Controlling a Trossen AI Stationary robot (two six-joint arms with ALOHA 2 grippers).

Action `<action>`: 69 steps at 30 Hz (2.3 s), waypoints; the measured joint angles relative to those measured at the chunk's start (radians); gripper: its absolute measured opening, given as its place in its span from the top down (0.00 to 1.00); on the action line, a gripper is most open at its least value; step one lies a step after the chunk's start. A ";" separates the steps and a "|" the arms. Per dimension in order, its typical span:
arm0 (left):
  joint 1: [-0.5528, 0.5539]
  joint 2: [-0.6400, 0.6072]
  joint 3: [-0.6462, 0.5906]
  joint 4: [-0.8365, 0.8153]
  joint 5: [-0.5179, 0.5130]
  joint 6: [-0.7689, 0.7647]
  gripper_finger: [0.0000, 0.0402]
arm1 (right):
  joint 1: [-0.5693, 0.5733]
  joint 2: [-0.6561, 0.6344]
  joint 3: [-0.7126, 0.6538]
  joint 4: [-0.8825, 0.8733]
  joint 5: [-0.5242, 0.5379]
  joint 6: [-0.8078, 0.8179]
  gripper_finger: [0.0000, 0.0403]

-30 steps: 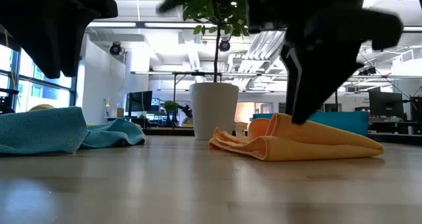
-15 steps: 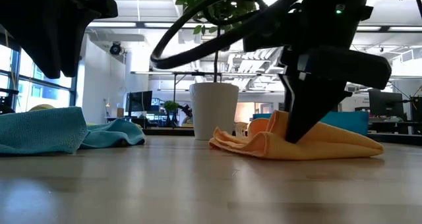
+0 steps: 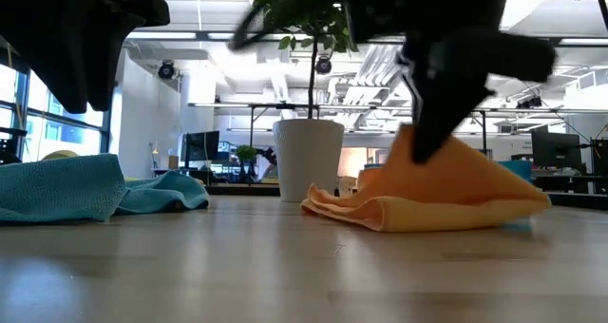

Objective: Fold microfiber towels
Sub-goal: Fold the orange towel, then put the orange towel into the blue bin

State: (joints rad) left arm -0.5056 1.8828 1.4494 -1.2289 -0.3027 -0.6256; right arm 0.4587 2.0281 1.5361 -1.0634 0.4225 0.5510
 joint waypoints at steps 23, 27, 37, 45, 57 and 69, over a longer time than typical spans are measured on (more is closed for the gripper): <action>-0.003 0.000 0.000 0.000 0.000 -0.001 0.75 | 0.009 -0.024 0.028 0.250 0.059 -0.031 1.00; -0.011 0.000 0.000 0.000 0.001 -0.002 0.75 | -0.001 -0.001 0.020 0.366 -0.024 -0.066 1.00; -0.015 0.000 0.000 0.000 0.003 -0.001 0.75 | -0.003 0.043 0.017 0.402 -0.116 -0.083 0.83; -0.015 0.000 0.000 0.020 0.004 -0.027 0.75 | 0.007 0.040 0.087 0.245 -0.195 -0.086 0.63; -0.034 0.000 -0.003 0.222 -0.012 0.034 0.75 | 0.144 0.028 -0.033 0.341 -0.056 -0.143 0.67; -0.075 0.000 -0.003 0.261 -0.053 0.008 0.75 | 0.134 0.025 -0.158 0.600 -0.007 -0.126 0.67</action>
State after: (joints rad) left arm -0.5809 1.8825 1.4460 -0.9680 -0.3557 -0.6179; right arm 0.5931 2.0533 1.3785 -0.4635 0.4154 0.4251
